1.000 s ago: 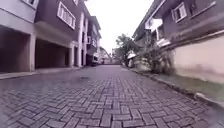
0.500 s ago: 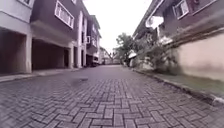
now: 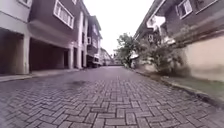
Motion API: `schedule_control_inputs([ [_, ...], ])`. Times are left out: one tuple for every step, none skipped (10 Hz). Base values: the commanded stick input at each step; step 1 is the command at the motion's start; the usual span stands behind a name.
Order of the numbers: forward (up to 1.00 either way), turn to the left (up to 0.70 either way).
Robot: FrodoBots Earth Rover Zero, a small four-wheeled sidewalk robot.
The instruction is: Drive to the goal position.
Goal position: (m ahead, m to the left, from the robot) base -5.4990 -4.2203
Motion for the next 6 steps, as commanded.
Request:
schedule_control_inputs([
  [0.69, 0.03],
  [0.69, 0.03],
  [0.69, 0.03],
  [0.69, 0.03],
  [0.69, 0.03],
  [0.69, 0.03],
])
